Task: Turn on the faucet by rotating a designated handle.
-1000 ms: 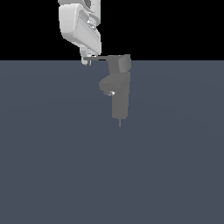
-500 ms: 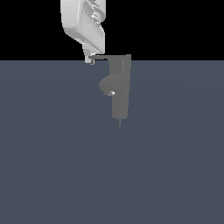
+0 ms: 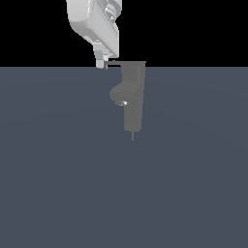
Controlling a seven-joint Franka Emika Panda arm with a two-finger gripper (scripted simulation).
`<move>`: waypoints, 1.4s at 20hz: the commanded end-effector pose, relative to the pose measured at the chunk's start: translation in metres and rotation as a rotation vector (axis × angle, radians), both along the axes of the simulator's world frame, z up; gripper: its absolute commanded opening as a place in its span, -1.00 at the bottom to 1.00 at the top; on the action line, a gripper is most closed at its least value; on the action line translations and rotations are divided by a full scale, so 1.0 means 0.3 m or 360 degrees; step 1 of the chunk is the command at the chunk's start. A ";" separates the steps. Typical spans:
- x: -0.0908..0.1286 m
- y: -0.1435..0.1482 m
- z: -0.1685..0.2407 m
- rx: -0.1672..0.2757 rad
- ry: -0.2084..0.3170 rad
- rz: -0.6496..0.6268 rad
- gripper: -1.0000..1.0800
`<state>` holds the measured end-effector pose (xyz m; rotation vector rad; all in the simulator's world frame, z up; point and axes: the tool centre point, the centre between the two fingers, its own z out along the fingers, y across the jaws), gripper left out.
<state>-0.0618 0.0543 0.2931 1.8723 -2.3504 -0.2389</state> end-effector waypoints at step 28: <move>-0.065 -0.388 0.001 0.0002 -0.0003 0.0022 -1.00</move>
